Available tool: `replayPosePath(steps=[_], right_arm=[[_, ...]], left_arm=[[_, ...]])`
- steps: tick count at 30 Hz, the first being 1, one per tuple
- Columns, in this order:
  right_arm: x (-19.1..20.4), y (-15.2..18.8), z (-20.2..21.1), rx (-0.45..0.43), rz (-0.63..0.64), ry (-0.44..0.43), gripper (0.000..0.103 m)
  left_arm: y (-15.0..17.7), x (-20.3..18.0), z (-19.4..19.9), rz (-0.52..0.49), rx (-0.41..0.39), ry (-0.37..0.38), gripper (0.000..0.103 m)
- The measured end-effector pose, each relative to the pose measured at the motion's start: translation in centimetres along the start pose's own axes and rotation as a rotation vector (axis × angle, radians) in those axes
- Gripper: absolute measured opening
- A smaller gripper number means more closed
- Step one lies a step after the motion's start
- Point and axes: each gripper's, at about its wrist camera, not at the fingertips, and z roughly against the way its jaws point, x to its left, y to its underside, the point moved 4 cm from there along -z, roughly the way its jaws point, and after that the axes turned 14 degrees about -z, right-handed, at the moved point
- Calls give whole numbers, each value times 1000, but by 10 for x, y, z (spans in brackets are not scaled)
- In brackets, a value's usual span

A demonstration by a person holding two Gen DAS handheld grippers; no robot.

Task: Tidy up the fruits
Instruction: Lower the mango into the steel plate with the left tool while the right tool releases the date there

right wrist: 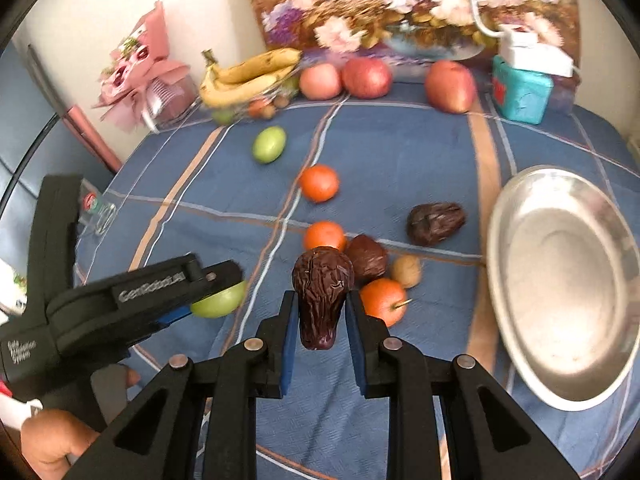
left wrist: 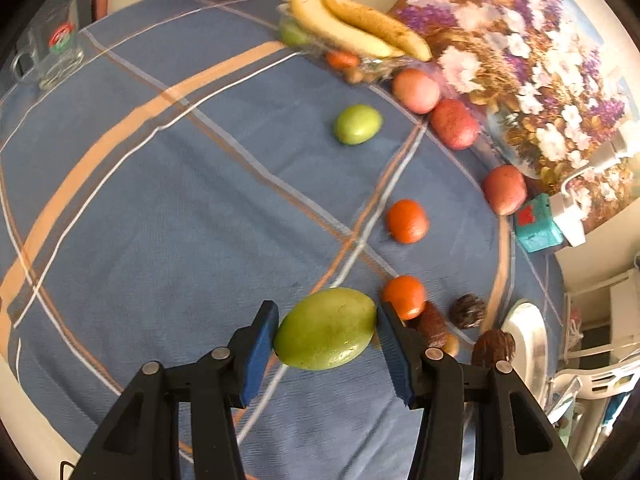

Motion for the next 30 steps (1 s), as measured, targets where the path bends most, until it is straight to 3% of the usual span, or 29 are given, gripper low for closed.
replayPosePath(steps=[4, 9, 14, 20, 24, 30], right_arm=[[-18, -23, 2, -6, -90, 35, 25], [-50, -51, 2, -34, -177, 80, 25], [-120, -76, 20, -100, -317, 169, 25], [-210, -75, 29, -104, -521, 299, 25], [-242, -70, 40, -114, -585, 335, 25], [-249, -67, 48, -128, -613, 353, 26]], left_arm=[[-20, -30, -5, -57, -2, 1, 53], [-37, -95, -21, -175, 21, 42, 53], [-25, -176, -47, -340, 68, 108, 53], [4, -247, -76, -496, 129, 178, 53], [20, -265, -88, -545, 157, 193, 53], [26, -267, -89, -556, 159, 201, 55]])
